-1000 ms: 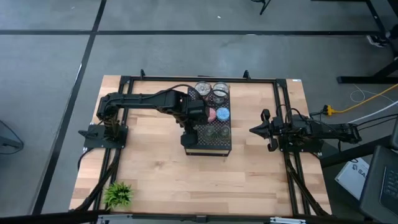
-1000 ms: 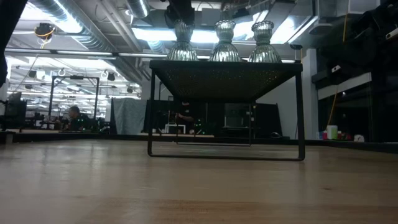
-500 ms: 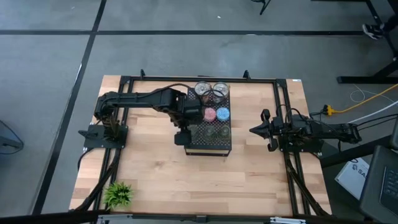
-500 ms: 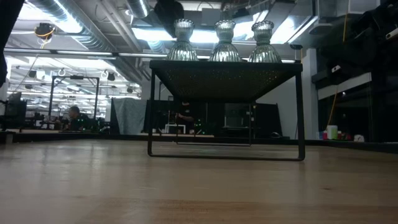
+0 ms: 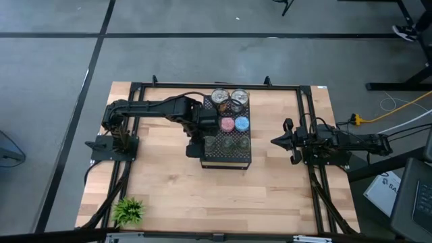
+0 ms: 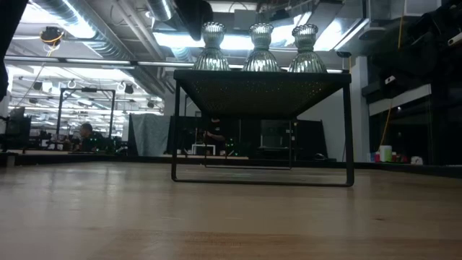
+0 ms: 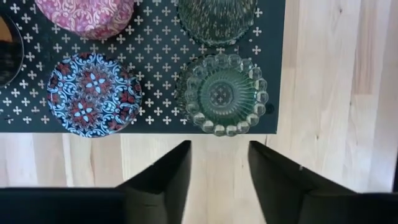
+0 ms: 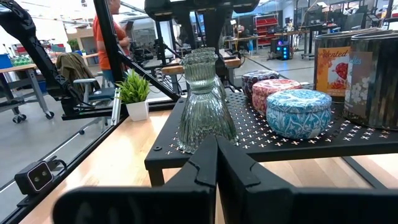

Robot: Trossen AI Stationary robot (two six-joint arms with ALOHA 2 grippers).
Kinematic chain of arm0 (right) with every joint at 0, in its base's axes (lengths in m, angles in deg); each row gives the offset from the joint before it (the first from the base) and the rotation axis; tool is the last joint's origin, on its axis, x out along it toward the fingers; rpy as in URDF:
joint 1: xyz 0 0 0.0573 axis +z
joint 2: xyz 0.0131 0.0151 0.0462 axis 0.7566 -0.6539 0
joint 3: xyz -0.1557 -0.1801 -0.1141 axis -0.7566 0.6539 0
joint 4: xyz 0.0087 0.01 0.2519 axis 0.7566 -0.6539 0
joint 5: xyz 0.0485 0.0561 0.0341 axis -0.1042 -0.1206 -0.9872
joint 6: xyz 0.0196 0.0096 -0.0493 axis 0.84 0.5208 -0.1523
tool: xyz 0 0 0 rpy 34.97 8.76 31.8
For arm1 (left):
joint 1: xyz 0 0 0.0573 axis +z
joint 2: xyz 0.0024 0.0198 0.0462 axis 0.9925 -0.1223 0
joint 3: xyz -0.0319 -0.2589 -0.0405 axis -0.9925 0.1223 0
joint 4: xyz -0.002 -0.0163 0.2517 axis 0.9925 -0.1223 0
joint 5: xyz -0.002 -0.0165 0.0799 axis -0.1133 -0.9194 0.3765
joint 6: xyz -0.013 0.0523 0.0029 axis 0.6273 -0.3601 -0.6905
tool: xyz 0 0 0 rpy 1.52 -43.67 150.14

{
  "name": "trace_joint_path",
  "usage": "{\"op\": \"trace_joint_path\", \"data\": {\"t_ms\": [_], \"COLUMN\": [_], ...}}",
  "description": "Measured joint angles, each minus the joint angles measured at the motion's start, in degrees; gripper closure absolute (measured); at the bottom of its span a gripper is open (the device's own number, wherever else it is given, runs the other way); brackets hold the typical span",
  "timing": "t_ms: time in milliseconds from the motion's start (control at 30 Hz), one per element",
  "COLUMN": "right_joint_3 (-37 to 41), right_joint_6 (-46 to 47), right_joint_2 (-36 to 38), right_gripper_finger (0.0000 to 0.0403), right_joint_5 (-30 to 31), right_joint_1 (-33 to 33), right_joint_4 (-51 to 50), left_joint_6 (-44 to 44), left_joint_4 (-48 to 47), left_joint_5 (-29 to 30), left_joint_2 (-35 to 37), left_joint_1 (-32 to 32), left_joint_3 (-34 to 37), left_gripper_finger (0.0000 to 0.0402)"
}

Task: Pick & Place candle stick holders
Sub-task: Put the glass candle holder on the shelf aligned with the other glass candle holder, then return to Home Position

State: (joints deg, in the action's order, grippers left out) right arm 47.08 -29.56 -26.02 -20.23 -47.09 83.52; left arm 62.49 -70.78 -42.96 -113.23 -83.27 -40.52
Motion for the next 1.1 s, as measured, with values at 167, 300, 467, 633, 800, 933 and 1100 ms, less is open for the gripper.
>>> {"op": "trace_joint_path", "data": {"t_ms": [167,300,467,633,800,933,1100], "right_joint_3": [0.00,0.00,0.00,0.00,0.00,0.00,0.00], "right_joint_6": [-0.02,-0.02,0.00,-0.01,-0.02,-0.01,-0.01], "right_joint_2": [0.00,0.02,0.00,0.01,0.00,0.00,0.00], "right_gripper_finger": [0.0397,0.0397,0.0397,0.0397,0.0398,0.0397,0.0397], "right_joint_5": [0.00,0.00,-0.02,-0.02,0.00,0.00,0.00], "right_joint_1": [0.01,0.01,0.00,0.00,0.01,0.00,0.00], "right_joint_4": [0.01,-0.01,0.01,0.01,-0.01,0.01,-0.01], "left_joint_6": [-0.14,-0.14,-0.14,-0.15,-0.16,-0.14,-0.10], "left_joint_4": [0.59,0.78,0.97,2.10,1.18,-0.86,-3.94], "left_joint_5": [0.02,-0.02,-0.04,-0.07,-0.11,-0.09,-0.04], "left_joint_2": [0.00,0.00,0.00,-0.02,-0.02,-0.02,0.55], "left_joint_1": [0.00,0.00,0.00,0.00,0.00,0.00,0.00], "left_joint_3": [0.00,0.00,0.01,0.02,0.02,0.02,0.04], "left_gripper_finger": [0.0299,0.0336,0.0366,0.0381,0.0384,0.0379,0.0361]}}
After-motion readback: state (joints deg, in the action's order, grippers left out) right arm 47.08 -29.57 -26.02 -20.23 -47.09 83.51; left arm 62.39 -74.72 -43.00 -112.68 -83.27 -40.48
